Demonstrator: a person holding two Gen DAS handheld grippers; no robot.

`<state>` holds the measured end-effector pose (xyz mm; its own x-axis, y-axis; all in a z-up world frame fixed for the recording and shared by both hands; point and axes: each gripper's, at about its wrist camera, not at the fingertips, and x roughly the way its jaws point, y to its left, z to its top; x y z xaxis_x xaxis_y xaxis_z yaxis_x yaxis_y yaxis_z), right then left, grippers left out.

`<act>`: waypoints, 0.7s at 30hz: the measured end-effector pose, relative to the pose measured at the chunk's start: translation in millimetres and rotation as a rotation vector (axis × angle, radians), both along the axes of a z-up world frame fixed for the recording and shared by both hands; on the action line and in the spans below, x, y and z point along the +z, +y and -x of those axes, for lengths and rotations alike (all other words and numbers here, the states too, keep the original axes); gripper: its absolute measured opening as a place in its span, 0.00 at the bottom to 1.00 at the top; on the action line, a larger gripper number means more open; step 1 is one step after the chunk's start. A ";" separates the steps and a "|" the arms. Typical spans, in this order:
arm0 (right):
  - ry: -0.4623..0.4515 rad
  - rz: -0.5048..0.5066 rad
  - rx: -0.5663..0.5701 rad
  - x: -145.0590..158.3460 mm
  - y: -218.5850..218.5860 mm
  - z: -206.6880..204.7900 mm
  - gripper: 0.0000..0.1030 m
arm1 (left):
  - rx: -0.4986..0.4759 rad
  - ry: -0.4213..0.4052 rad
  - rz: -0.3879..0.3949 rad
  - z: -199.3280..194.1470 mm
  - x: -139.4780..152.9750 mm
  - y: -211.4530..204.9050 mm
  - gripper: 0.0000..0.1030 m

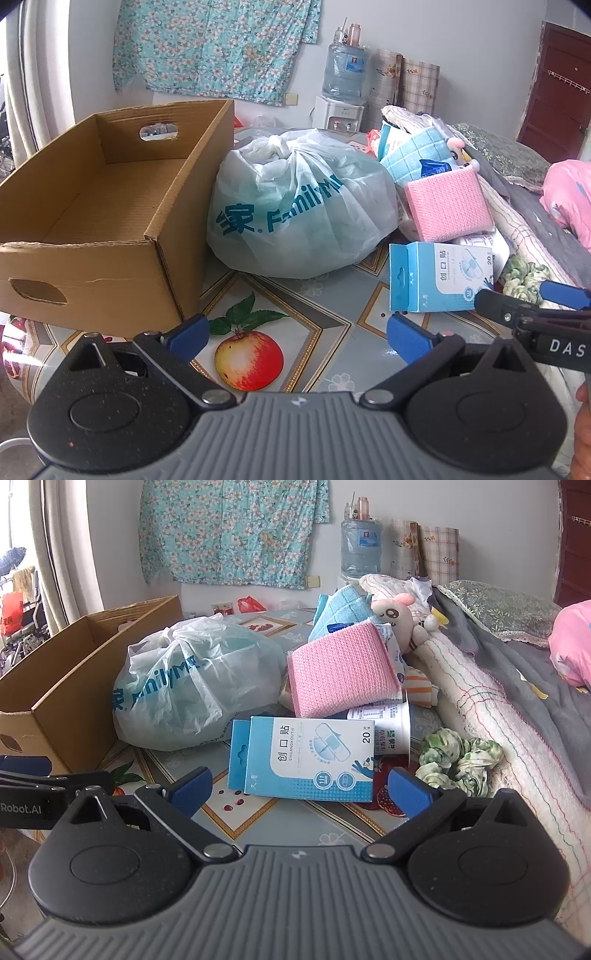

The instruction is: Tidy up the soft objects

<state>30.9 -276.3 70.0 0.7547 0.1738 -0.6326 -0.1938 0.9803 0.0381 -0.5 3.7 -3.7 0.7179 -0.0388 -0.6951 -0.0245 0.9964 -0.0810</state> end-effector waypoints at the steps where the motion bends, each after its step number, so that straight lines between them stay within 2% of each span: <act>1: 0.000 0.002 0.001 -0.4 0.2 -0.1 0.99 | -0.001 0.001 0.000 -0.2 -0.2 -0.2 1.00; 21: 0.005 0.017 0.009 -1.9 2.1 -1.5 0.99 | 0.003 0.012 0.001 -2.0 -2.8 0.9 1.00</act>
